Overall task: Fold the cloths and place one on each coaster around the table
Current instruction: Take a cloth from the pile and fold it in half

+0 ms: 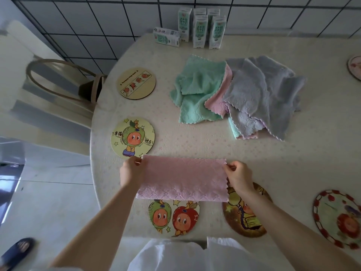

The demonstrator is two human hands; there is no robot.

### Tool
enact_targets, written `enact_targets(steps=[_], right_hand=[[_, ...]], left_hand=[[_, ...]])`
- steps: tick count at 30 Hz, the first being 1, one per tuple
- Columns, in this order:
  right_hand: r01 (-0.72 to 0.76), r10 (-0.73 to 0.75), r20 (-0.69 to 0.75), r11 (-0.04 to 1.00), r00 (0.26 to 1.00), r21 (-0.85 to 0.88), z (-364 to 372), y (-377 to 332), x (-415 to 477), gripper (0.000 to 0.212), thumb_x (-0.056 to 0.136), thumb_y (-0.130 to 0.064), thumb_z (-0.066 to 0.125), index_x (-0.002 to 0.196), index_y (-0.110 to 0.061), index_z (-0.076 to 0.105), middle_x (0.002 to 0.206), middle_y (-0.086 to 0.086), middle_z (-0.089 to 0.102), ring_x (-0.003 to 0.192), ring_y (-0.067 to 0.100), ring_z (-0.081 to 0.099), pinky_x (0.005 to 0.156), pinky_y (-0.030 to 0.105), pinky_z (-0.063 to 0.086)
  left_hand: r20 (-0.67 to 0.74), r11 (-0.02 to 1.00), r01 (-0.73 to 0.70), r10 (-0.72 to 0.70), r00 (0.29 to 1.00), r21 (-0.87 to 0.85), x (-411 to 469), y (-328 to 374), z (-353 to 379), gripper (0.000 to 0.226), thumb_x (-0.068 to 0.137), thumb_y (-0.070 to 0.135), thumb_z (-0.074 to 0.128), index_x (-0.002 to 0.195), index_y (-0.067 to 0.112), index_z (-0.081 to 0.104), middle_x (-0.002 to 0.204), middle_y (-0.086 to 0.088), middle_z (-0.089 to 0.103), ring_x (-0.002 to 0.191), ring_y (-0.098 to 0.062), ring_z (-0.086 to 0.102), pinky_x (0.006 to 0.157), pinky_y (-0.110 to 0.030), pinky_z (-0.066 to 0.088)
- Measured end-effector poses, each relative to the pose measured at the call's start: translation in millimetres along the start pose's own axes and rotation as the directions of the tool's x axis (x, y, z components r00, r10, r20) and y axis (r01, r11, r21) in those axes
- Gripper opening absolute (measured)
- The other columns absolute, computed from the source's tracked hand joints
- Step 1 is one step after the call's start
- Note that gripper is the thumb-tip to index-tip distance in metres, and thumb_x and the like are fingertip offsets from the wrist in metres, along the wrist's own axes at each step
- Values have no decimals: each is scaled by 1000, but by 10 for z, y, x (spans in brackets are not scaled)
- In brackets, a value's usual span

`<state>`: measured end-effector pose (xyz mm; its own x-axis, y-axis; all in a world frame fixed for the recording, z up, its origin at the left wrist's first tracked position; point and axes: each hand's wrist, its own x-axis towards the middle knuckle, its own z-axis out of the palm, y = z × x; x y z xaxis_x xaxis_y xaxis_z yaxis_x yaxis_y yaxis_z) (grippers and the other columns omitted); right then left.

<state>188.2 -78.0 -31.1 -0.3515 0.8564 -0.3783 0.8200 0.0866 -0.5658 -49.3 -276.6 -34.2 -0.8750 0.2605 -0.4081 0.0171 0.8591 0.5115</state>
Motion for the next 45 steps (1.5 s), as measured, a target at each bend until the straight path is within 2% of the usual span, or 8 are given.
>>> enact_targets(steps=[6, 10, 15, 18, 25, 32, 39, 45], right_hand=[[19, -19, -48, 1000, 999, 0, -24, 27, -10, 22, 89, -23, 63, 93, -1, 65, 87, 9, 69, 74, 20, 58, 65, 24, 38], [271, -281, -84, 956, 956, -111, -88, 49, -263, 17, 87, -11, 64, 102, -5, 58, 96, 6, 63, 81, 19, 62, 67, 24, 49], [654, -639, 170, 680, 750, -332, 58, 110, -824, 46, 79, 1, 63, 124, -7, 56, 127, 4, 56, 120, 17, 52, 106, 26, 37], [781, -729, 293, 527, 618, -335, 266, 153, -1049, 57, 74, 5, 57, 129, -10, 54, 133, 4, 54, 124, 20, 51, 103, 34, 44], [787, -676, 414, 450, 609, -423, 250, 394, -1078, 71, 61, 6, 77, 128, -7, 56, 132, 9, 55, 123, 26, 51, 97, 38, 50], [745, -600, 457, 423, 656, -515, 30, 504, -1030, 73, 56, 4, 76, 123, -13, 55, 123, 4, 54, 113, 23, 54, 85, 34, 53], [652, -535, 414, 399, 736, -644, 188, 198, -954, 65, 36, 4, 80, 95, -12, 59, 91, 8, 56, 77, 25, 55, 55, 33, 48], [617, -493, 410, 395, 768, -681, 159, 122, -859, 52, 51, 0, 79, 98, -12, 61, 96, 8, 62, 83, 29, 59, 63, 41, 48]], left_hand=[[-100, 993, -89, 81, 992, -74, -158, -80, -75, 23, 94, 23, 55, 104, 4, 61, 97, -8, 67, 79, -20, 59, 71, -31, 48], [-159, 890, -443, 455, 876, 107, -535, -268, 19, 21, 88, 10, 58, 109, 7, 59, 106, -5, 60, 91, -16, 56, 75, -34, 54], [199, 572, -799, 775, 600, 184, -1097, -451, 336, 41, 90, 14, 56, 131, 18, 51, 138, 2, 51, 134, -15, 39, 112, -38, 34], [351, 467, -846, 771, 532, 256, -1266, -512, 462, 50, 98, 29, 40, 147, 24, 30, 156, 4, 22, 147, -17, 11, 119, -39, 12], [413, 481, -803, 691, 594, 351, -1242, -806, 371, 56, 98, 33, 34, 151, 24, 17, 159, 4, 16, 147, -18, 6, 115, -42, 13], [307, 712, -601, 517, 799, 365, -1246, -1139, 110, 60, 97, 50, 18, 151, 32, -2, 159, 13, -1, 146, -9, -7, 119, -45, 4], [290, 737, -557, 476, 830, 384, -1243, -1061, 129, 64, 93, 56, 11, 152, 30, 5, 157, 14, -1, 145, -9, -9, 118, -39, -1], [321, 697, -603, 511, 797, 388, -1176, -1039, 55, 70, 89, 60, 1, 151, 29, 10, 156, 13, 4, 146, -11, -2, 119, -46, 8]])
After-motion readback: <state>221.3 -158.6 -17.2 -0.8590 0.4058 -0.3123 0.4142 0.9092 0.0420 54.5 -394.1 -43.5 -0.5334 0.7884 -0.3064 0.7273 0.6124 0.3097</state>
